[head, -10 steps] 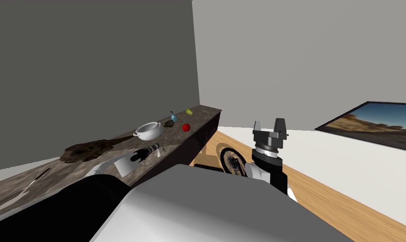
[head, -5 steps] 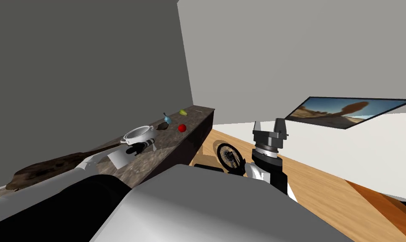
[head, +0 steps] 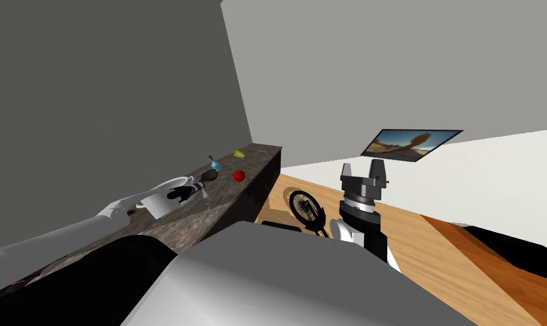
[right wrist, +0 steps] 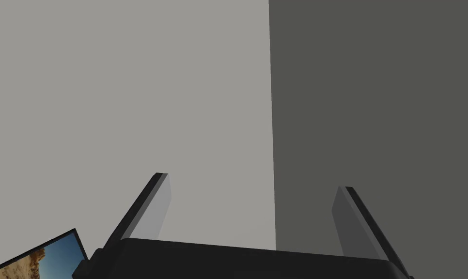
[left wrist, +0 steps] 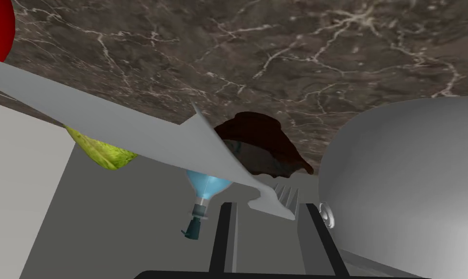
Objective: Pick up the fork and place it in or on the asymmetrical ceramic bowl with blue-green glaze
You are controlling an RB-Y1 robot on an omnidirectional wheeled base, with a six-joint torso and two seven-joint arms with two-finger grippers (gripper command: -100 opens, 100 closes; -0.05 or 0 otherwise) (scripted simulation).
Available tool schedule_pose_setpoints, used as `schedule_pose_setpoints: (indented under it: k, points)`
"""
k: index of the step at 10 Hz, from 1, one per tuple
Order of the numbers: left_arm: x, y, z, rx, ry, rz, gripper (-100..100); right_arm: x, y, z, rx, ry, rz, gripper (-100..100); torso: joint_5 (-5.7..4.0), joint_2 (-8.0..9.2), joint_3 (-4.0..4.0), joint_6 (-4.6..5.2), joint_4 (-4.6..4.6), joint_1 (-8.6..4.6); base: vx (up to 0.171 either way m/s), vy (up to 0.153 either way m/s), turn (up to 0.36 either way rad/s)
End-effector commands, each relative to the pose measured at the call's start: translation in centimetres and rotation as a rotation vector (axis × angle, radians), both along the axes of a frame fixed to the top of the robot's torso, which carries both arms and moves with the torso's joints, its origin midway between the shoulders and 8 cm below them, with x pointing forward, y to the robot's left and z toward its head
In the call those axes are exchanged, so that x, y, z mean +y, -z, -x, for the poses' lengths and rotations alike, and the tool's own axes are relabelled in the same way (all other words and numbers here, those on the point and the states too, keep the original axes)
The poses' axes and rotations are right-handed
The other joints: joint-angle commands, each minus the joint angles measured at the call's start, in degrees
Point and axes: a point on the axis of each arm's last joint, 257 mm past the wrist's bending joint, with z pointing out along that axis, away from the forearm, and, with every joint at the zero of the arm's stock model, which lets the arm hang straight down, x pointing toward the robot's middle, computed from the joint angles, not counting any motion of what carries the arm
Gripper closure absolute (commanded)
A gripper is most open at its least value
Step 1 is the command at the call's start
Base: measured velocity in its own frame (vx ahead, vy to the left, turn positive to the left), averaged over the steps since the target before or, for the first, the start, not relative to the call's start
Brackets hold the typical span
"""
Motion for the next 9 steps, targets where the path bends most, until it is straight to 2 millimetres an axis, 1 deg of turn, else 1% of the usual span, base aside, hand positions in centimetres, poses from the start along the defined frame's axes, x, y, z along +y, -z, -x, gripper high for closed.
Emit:
schedule_pose_setpoints:
  k: [1, 5, 9]
  points:
    - [0.8, -1.0, -0.3, -0.011, -0.023, 0.005, 100, 0.0, 0.0, 0.0, 0.000, 0.000, 0.000, 0, 0.00, 0.00, 0.00, 0.00, 0.00, 0.00, 0.025, 0.047, -0.329]
    - [2.8, -2.2, -0.3, -0.018, -0.081, 0.023, 100, 0.0, 0.0, 0.0, 0.000, 0.000, 0.000, 0, 0.04, -0.09, -0.05, -0.08, -0.01, 0.11, 0.035, 0.059, -0.229]
    - [4.9, -2.4, 0.7, -0.007, -0.140, 0.041, 100, 0.0, 0.0, 0.0, 0.000, 0.000, 0.000, 0, 0.07, -0.12, -0.07, -0.17, -0.03, 0.23, 0.050, 0.089, -0.167]
